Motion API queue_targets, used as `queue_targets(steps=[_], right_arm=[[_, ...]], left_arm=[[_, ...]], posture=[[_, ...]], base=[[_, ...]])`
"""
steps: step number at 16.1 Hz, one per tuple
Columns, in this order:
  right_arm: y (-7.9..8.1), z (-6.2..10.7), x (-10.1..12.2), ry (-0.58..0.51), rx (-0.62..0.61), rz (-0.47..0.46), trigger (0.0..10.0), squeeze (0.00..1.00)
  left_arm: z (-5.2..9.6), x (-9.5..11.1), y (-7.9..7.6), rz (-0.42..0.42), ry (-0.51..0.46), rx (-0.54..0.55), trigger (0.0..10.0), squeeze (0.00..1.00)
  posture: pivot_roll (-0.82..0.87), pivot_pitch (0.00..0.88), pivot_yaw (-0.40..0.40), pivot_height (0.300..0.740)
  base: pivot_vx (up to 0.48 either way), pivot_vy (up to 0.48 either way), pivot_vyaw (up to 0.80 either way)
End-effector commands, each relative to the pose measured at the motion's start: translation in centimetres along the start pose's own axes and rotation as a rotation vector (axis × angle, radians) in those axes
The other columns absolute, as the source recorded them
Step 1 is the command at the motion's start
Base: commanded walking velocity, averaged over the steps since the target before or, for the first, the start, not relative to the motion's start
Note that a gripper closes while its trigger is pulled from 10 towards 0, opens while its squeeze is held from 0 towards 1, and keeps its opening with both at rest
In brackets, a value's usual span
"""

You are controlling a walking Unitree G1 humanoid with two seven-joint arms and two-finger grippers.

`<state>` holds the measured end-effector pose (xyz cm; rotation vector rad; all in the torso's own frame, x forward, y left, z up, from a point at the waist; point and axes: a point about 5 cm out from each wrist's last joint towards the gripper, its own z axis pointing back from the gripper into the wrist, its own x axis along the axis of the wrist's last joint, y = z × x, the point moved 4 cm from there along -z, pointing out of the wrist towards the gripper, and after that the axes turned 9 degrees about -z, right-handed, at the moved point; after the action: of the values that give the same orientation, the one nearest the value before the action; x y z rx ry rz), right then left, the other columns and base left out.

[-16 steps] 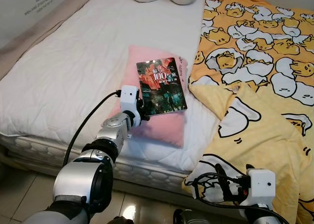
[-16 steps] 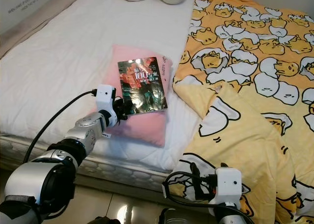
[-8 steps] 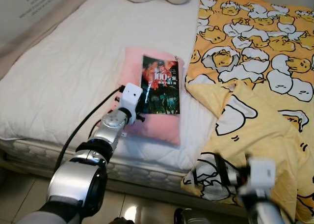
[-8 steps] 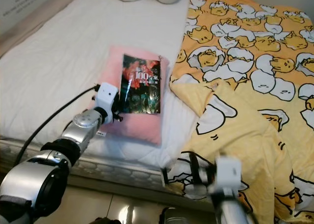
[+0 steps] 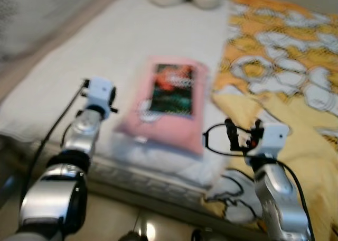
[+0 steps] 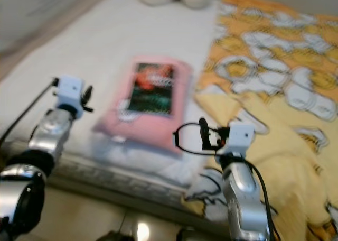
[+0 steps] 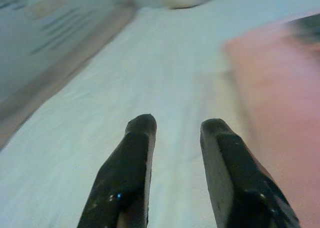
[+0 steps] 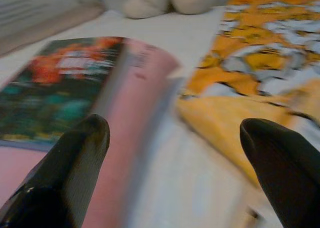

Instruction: Clean up the room

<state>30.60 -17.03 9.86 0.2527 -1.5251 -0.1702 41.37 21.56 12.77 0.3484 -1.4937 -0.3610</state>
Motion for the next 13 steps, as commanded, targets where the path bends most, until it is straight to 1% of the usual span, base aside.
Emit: queue_targets(steps=[1,2,3,4,5,6,7,8,9,10,11,12,13], right_arm=[[-0.2,-0.5,-0.2,0.004,-0.001,-0.001,10.0,1.0],[-0.2,-0.6,-0.4,0.01,-0.003,0.008,10.0,1.0],[-0.4,-0.7,-0.9,0.024,-0.01,0.041,10.0,0.0],[-0.6,-0.6,-1.2,0.019,-0.013,0.075,10.0,0.0],[-0.8,-0.3,-1.5,0.022,-0.025,0.065,10.0,0.0],[-1.2,-0.2,-1.9,0.029,-0.045,0.051,10.0,0.0],[-1.4,-0.2,-1.8,0.013,-0.062,0.018,10.0,1.0],[-1.3,-0.6,-1.5,-0.004,-0.071,-0.048,10.0,1.0],[-1.3,-0.9,-1.3,-0.013,-0.073,-0.103,10.0,1.0],[-1.2,-1.4,-1.1,-0.022,-0.064,-0.145,10.0,1.0],[-0.9,-1.9,-1.2,-0.013,-0.047,-0.173,10.0,1.0],[-0.7,-3.5,-1.1,0.011,-0.038,-0.214,10.0,1.0],[-0.5,-4.3,-1.1,0.018,-0.027,-0.202,10.0,0.0]], left_arm=[[-0.3,0.5,0.3,0.05,-0.003,0.013,10.0,1.0],[-0.4,0.7,0.3,0.062,-0.004,0.011,10.0,1.0],[-0.6,1.4,-0.7,0.066,-0.028,-0.027,10.0,0.99],[-0.7,2.3,-1.6,0.05,-0.068,-0.05,10.0,0.0],[-0.7,2.6,-1.9,0.057,-0.09,-0.048,10.0,0.0],[-0.6,3.2,-2.7,0.09,-0.122,-0.065,10.0,0.0],[-0.2,4.2,-4.2,0.091,-0.193,-0.103,10.0,1.0],[0.4,5.2,-6.0,0.088,-0.254,-0.155,10.0,1.0],[0.8,6.0,-7.3,0.095,-0.292,-0.189,10.0,1.0],[1.2,6.8,-8.4,0.105,-0.325,-0.231,10.0,0.97],[1.6,7.4,-9.3,0.117,-0.351,-0.258,10.0,0.0],[2.6,9.0,-10.8,0.139,-0.411,-0.301,10.0,0.0],[3.4,9.2,-11.4,0.124,-0.436,-0.332,10.0,0.0]], posture=[[0.04,0.0,0.007,0.74],[0.04,0.0,0.007,0.74],[0.03,0.0,0.012,0.74],[0.02,0.0,0.021,0.74],[0.02,0.0,0.028,0.74],[0.01,0.0,0.035,0.74],[0.01,0.0,0.045,0.74],[0.01,0.0,0.052,0.74],[0.01,0.0,0.056,0.74],[0.01,0.0,0.058,0.74],[0.01,0.0,0.068,0.74],[0.02,0.0,0.065,0.74],[0.02,0.0,0.068,0.74]], base=[[0.0,0.0,0.0],[0.0,0.0,0.0],[0.0,0.0,0.0],[0.0,0.0,0.0],[0.0,0.0,0.0],[0.0,0.0,0.0],[0.0,0.0,0.0],[0.0,0.0,0.0],[0.0,0.0,0.0],[0.0,0.0,0.0],[0.0,0.0,0.0],[0.0,0.0,0.0],[0.0,0.0,0.0]])
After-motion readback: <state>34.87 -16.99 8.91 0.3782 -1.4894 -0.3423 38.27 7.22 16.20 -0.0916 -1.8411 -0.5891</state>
